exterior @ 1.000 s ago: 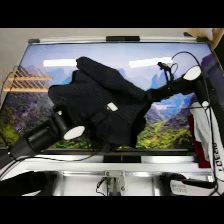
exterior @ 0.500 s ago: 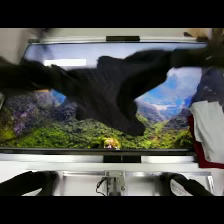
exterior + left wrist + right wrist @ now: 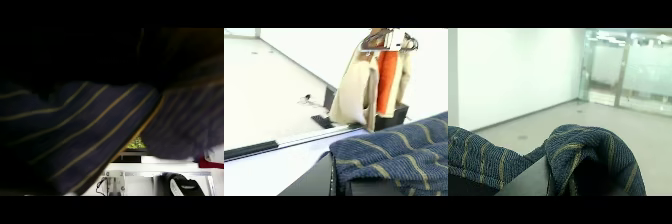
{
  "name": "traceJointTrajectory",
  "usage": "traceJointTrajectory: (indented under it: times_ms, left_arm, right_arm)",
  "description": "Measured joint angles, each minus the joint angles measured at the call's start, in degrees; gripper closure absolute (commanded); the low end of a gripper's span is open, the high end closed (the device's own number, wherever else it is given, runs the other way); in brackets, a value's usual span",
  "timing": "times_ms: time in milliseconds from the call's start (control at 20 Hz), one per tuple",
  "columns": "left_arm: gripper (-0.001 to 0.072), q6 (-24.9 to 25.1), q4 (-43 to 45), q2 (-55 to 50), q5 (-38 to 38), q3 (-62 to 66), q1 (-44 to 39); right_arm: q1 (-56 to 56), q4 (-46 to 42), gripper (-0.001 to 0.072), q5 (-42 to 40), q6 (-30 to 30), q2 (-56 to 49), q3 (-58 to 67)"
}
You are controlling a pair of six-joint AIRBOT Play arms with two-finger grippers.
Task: Fold the shirts.
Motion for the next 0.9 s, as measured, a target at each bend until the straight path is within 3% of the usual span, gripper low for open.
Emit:
traceJointTrajectory:
  times_ms: [350, 650, 700, 750, 800, 900]
  left_arm:
    - [0.0648, -0.22, 1.2, -7.63, -14.58, -6.8, 7.21]
    - [0.0649, -0.39, 2.93, -22.38, -16.46, -14.36, 8.61]
    - [0.0649, -0.39, 2.75, -25.33, -16.65, -14.8, 8.68]
    - [0.0649, -0.13, 2.14, -28.11, -17.09, -15.08, 8.76]
    - [0.0649, 0.5, 1.22, -30.71, -17.75, -15.32, 8.94]
    - [0.0649, 1.81, -0.52, -34.67, -18.78, -15.54, 9.62]
  right_arm:
    - [0.0, -7.26, 0.0616, 27.32, 3.3, -10.34, -5.57]
    - [1.6, -4.35, 0.0616, 30.21, 0.94, -25.73, -19.56]
    - [2.8, -4.55, 0.0534, 30.01, 0.81, -28.52, -20.98]
    - [4.37, -5.62, 0.0236, 29.57, 0.74, -31.47, -22.21]
    - [5.84, -6.49, 0.0135, 28.74, 0.52, -33.94, -22.99]
    - [8.2, -8.72, 0.0135, 25.35, 0.35, -37.83, -24.02]
